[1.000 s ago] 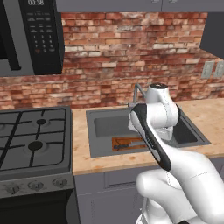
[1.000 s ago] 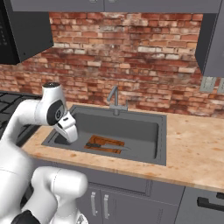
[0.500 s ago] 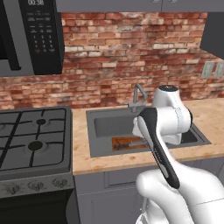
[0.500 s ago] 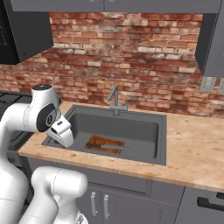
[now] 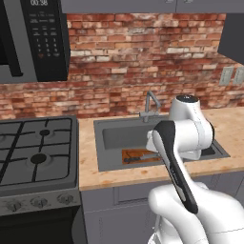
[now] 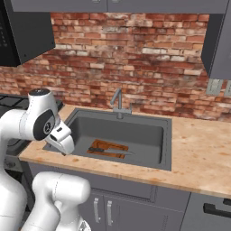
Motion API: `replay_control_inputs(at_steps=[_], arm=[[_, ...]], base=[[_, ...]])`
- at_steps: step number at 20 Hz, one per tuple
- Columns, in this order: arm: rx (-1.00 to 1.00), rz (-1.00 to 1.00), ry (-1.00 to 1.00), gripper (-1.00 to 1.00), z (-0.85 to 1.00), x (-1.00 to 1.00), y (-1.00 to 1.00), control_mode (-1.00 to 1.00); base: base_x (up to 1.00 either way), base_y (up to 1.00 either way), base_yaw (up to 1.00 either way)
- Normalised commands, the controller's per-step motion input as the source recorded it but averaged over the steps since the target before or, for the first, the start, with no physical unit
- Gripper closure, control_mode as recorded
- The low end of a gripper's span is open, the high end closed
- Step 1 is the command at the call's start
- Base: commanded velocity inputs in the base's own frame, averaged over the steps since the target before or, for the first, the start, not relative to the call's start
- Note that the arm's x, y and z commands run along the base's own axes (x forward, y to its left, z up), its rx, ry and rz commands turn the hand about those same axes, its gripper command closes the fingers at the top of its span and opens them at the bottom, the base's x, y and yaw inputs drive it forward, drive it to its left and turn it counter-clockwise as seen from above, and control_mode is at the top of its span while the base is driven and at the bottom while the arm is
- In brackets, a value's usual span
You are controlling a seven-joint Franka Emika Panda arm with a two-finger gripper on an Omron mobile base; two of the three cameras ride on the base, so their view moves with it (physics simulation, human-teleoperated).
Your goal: Move the cutting board and knife to the sink. Then move spray from the cabinet to the counter.
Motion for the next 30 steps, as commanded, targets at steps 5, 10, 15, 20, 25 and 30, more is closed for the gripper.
replay_control_inputs(at_steps=[5,10,15,20,25,30], arm=[[0.0,0.0,0.0,-1.0,0.0,0.0,0.0,1.0],[0.0,0.0,0.0,-1.0,0.0,0.0,0.0,1.0],[0.0,0.0,0.0,-1.0,0.0,0.0,0.0,1.0],[0.0,0.0,0.0,-1.0,0.0,0.0,0.0,1.0],[0.0,0.0,0.0,-1.0,0.0,0.0,0.0,1.0],[0.0,0.0,0.0,-1.0,0.0,0.0,0.0,1.0]], base=[[-0.05,0.0,0.0],[-0.51,0.0,0.0],[-0.74,0.0,0.0],[-0.86,0.0,0.06],[-0.58,0.41,0.04],[-0.1,0.81,-0.05]])
